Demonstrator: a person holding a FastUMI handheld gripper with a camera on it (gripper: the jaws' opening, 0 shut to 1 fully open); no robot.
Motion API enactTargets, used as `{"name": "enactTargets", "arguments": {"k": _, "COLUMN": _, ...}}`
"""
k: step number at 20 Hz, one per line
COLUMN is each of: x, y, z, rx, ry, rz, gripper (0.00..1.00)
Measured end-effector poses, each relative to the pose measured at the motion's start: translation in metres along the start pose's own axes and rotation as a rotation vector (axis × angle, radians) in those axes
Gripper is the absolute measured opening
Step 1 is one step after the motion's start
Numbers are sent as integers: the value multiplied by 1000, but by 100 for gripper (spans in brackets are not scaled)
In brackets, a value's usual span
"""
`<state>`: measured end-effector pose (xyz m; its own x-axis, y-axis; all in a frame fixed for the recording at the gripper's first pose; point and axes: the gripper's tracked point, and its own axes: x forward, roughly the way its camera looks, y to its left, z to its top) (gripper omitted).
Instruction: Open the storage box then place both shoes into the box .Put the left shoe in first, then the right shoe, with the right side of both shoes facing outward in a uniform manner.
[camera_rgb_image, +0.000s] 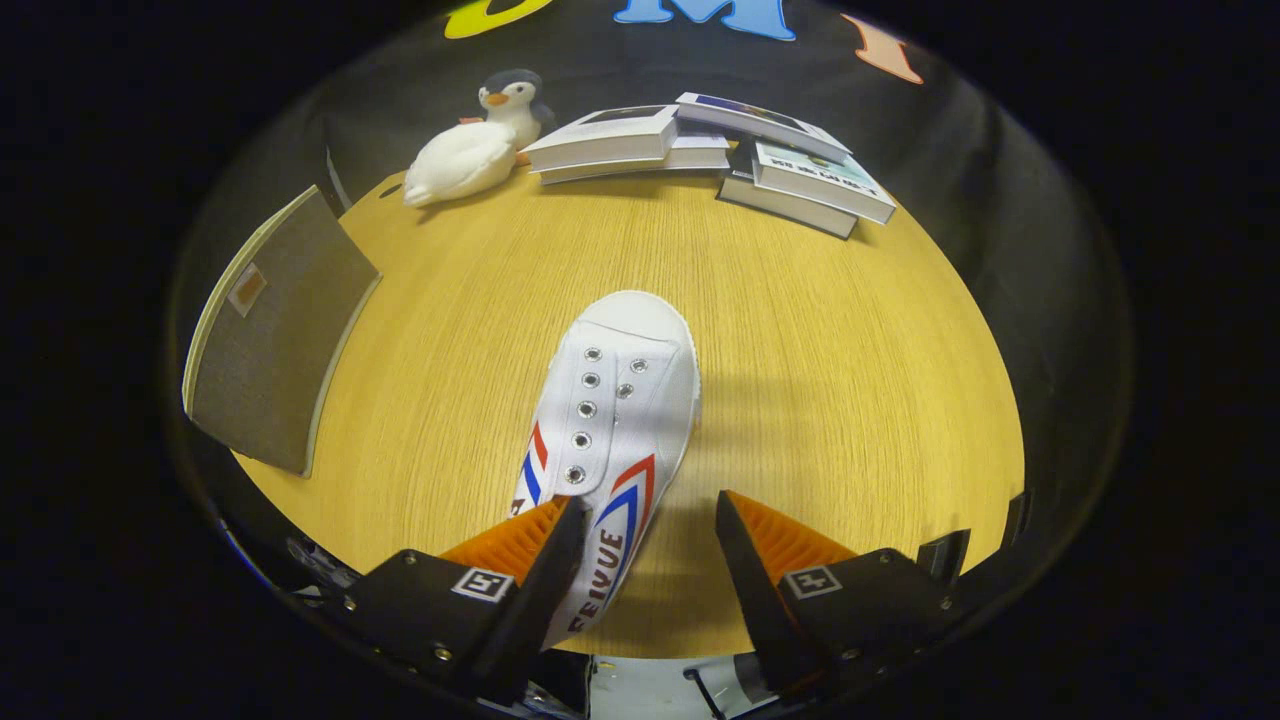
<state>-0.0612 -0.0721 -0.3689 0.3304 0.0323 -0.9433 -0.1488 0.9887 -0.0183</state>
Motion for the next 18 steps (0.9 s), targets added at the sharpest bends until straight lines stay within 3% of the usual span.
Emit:
{"name": "enactTargets", "arguments": {"k": 1, "x": 3, "y": 8, "z": -2, "rx": 15, "ry": 9, "rz": 30, "gripper": 75}}
{"name": "enactTargets", "arguments": {"k": 3, "x": 3, "y": 11, "z": -2, "rx": 19, "ry": 22, "rz": 24, "gripper": 37}}
{"name": "enactTargets", "arguments": {"k": 5, "x": 3, "y": -6, "z": 3, "rx": 46, "ry": 7, "rz": -68, "gripper": 35}}
{"name": "enactTargets", "arguments": {"k": 6, "x": 4, "y": -4, "z": 2, "rx": 82, "ry": 21, "rz": -52, "gripper": 1}}
{"name": "enactTargets", "arguments": {"k": 11, "x": -10, "y": 10, "z": 12, "rx": 251, "ry": -7, "rz": 21, "gripper": 0}}
{"name": "enactTargets", "arguments": {"k": 18, "x": -45, "y": 30, "z": 41, "rx": 304, "ry": -83, "rz": 64, "gripper": 0}}
